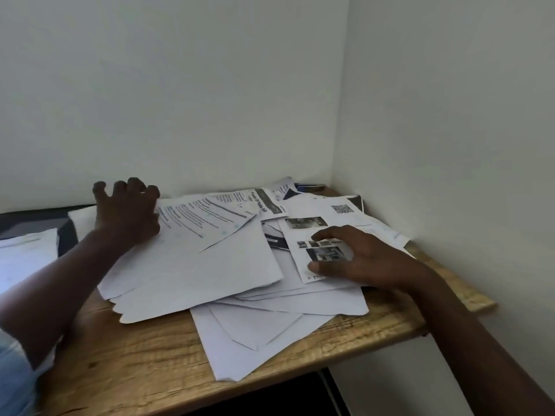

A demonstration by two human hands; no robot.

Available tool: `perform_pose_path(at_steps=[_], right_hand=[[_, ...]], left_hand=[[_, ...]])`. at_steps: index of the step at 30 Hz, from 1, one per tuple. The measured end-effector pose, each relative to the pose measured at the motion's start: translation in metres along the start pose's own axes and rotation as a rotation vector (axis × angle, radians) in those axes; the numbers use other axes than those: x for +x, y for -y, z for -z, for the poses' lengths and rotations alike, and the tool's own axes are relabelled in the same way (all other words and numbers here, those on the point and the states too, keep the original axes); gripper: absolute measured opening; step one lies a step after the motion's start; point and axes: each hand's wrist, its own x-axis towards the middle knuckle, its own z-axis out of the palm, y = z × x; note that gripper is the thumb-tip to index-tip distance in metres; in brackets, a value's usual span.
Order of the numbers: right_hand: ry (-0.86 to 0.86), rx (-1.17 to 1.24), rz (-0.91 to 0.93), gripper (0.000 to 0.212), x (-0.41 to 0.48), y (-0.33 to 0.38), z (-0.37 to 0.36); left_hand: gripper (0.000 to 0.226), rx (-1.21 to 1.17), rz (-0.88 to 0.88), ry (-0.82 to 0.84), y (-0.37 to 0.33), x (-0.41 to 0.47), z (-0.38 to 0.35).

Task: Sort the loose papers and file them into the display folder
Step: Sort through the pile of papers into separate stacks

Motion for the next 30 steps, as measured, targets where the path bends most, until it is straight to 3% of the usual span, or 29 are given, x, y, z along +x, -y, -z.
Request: perform_pose_path(at_steps=[4,8,11,14,17,19,22,25,30], right_hand=[[0.0,0.048,0.032,0.063,-0.019,-0.02,0.007],[-0.2,-0.029,0.018,0.058,-0.025,-0.037,0.004],[-0.449,-0.059,0.038,0.047,-0.023,-0.047,-0.009],[-0.639,0.022,0.035,0.032,-0.022,-0.047,-0.009],[-0.721,0.091,-0.011,0.025,-0.022,-0.048,-0.005],[-0.766,0.134,-0.016,0.023,-0.022,-0.046,-0.004],[-0.87,0.152,-0.014,0.02,-0.024,-0.042,-0.002],[-0.978,0.107,-0.106,0.022,-0.028,-0.038,0.0],[-0.736,-0.04,-0.457,0.029,-0.032,-0.028,0.003]], left_hand=[[0.049,-0.356,-0.218,-0.19,-0.047,-0.02,0.031],[0.056,-0.83,-0.545,0.053,-0.115,-0.058,0.095],[0.063,-0.818,-0.681,0.146,-0.161,-0.079,0.125],[0.072,-0.629,-0.761,0.167,-0.189,-0.079,0.132],[0.06,-0.54,-0.782,0.164,-0.2,-0.068,0.126],[0.044,-0.518,-0.764,0.046,-0.201,-0.063,0.12],[0.029,-0.52,-0.646,-0.172,-0.201,-0.061,0.115],[0.031,-0.579,-0.479,-0.244,-0.197,-0.053,0.111],[0.048,-0.569,-0.38,-0.305,-0.185,-0.041,0.099]])
